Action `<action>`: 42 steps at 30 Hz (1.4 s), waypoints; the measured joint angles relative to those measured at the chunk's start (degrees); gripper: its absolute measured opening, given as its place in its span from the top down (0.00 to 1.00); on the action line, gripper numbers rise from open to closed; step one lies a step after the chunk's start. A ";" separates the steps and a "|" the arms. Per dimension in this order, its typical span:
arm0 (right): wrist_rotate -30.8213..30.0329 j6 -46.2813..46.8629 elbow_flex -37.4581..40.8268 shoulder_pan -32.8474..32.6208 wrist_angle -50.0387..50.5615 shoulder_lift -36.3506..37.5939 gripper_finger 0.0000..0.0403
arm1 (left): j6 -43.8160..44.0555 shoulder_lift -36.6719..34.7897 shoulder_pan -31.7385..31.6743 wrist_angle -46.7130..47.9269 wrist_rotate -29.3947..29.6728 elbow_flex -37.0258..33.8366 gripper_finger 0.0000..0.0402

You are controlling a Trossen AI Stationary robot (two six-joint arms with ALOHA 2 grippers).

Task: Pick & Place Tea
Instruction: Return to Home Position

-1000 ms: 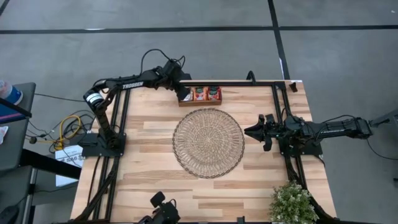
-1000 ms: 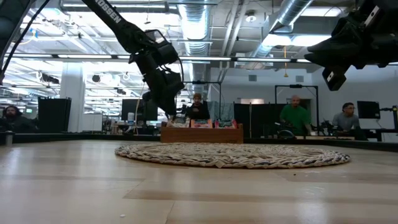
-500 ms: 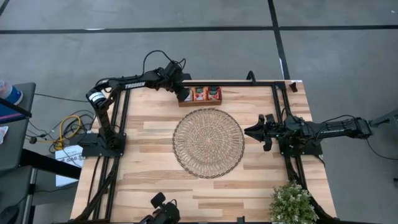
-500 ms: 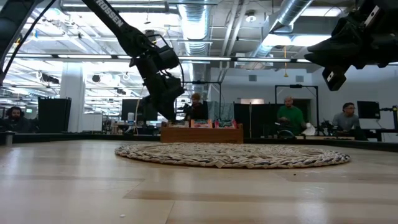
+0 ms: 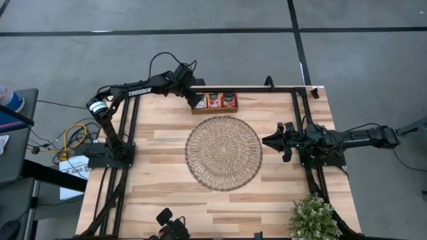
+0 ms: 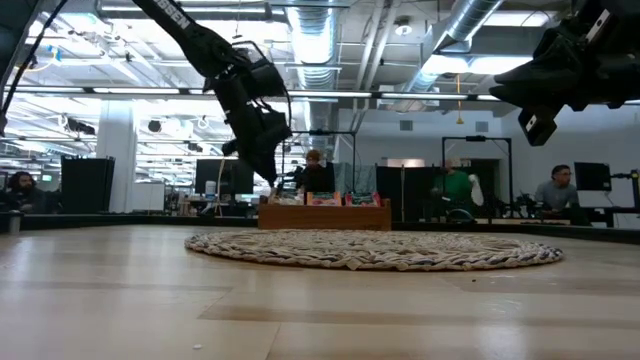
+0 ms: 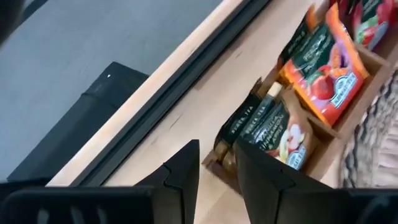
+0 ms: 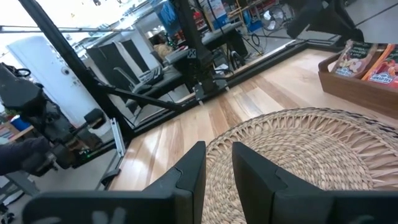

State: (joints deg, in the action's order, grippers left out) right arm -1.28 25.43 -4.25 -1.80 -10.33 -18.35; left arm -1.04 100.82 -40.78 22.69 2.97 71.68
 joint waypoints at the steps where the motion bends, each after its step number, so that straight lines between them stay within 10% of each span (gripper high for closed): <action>1: 0.00 0.00 0.00 0.00 0.01 0.00 0.83 | 0.45 -0.88 0.00 0.67 0.05 -0.02 0.76; 12: 7.61 -2.22 -0.02 -0.02 -2.54 3.17 0.83 | 6.97 -26.21 3.95 -2.69 -30.76 -14.39 0.76; 28: 8.79 -3.33 -0.02 0.02 -1.90 10.19 0.83 | 22.70 -72.28 18.38 -32.42 -27.78 -51.69 0.76; 42: 12.22 -4.35 -0.02 -0.02 -2.81 10.19 0.83 | 26.02 -85.75 21.71 -41.60 -25.23 -67.15 0.76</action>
State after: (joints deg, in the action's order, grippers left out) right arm 10.94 21.08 -4.27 -1.82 -13.14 -8.16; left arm 24.98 15.07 -19.06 -18.91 -22.26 4.53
